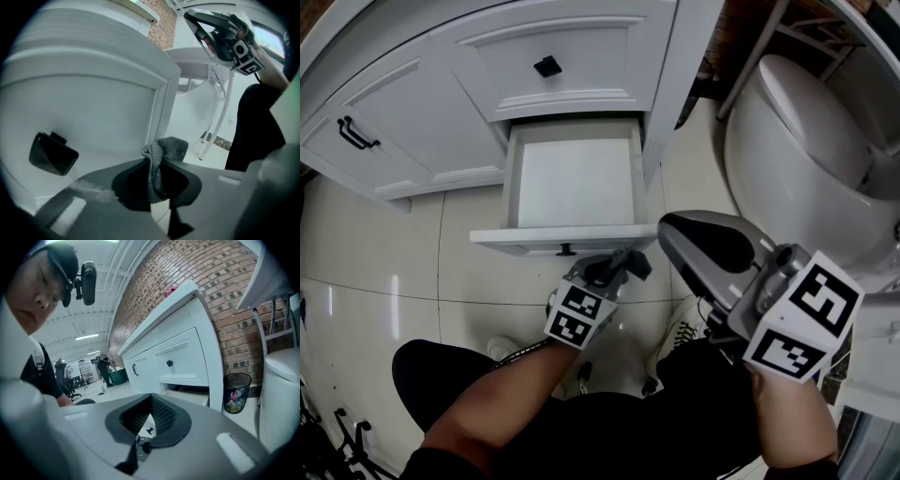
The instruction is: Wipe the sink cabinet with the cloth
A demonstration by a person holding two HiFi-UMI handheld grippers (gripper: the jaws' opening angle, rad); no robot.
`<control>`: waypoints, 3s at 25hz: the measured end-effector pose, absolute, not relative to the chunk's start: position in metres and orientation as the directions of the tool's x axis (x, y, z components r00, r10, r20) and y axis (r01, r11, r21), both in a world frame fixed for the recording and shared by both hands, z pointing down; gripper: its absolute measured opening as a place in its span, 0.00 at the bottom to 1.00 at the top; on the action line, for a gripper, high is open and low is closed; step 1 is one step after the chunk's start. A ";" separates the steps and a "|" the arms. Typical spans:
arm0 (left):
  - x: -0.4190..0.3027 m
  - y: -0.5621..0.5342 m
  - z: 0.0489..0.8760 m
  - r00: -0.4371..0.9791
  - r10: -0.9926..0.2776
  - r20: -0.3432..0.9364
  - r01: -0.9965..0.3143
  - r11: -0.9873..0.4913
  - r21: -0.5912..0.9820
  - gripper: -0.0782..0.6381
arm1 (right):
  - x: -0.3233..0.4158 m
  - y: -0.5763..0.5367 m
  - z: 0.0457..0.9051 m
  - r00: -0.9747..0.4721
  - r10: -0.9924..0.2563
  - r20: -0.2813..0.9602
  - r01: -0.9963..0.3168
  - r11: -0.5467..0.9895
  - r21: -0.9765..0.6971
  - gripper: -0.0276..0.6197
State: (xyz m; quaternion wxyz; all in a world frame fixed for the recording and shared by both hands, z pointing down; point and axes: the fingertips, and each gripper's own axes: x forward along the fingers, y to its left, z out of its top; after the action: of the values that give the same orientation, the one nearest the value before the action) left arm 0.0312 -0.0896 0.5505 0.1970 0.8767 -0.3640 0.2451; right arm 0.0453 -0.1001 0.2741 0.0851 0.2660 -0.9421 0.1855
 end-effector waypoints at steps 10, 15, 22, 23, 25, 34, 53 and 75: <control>0.000 -0.089 0.551 0.563 -0.585 0.583 -0.785 -0.599 0.157 0.16 | 0.039 -0.096 0.270 -0.849 -0.465 0.251 -0.524 0.800 -0.290 0.05; -0.032 -0.084 0.553 0.512 -0.619 0.596 -0.825 -0.548 0.141 0.16 | 0.027 -0.091 0.265 -0.859 -0.452 0.241 -0.508 0.814 -0.282 0.05; -0.086 -0.076 0.551 0.421 -0.687 0.593 -0.889 -0.442 0.119 0.16 | 0.000 -0.081 0.257 -0.883 -0.410 0.226 -0.462 0.845 -0.271 0.05; -0.095 -0.075 0.549 0.406 -0.695 0.593 -0.899 -0.420 0.123 0.16 | -0.003 -0.080 0.256 -0.886 -0.406 0.225 -0.457 0.848 -0.270 0.05; -0.114 -0.075 0.546 0.372 -0.717 0.590 -0.920 -0.371 0.129 0.16 | -0.011 -0.077 0.255 -0.889 -0.397 0.227 -0.449 0.853 -0.265 0.05; -0.181 -0.069 0.537 0.244 -0.775 0.583 -0.970 -0.196 0.145 0.16 | -0.022 -0.072 0.257 -0.884 -0.399 0.243 -0.454 0.857 -0.245 0.05; -0.048 -0.059 0.463 0.538 -0.722 0.435 -0.832 -0.539 0.133 0.16 | 0.038 -0.080 0.264 -0.817 -0.517 0.257 -0.571 0.789 -0.227 0.05; 0.030 -0.089 0.440 0.644 -0.661 0.386 -0.741 -0.664 0.098 0.16 | 0.077 -0.086 0.273 -0.775 -0.571 0.272 -0.629 0.742 -0.232 0.05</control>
State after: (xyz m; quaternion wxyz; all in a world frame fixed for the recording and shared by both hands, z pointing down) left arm 0.0300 -0.0889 0.4404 0.1246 0.8979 -0.3903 0.1609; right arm 0.0769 -0.0856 0.2734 0.0918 0.3228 -0.9288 0.1569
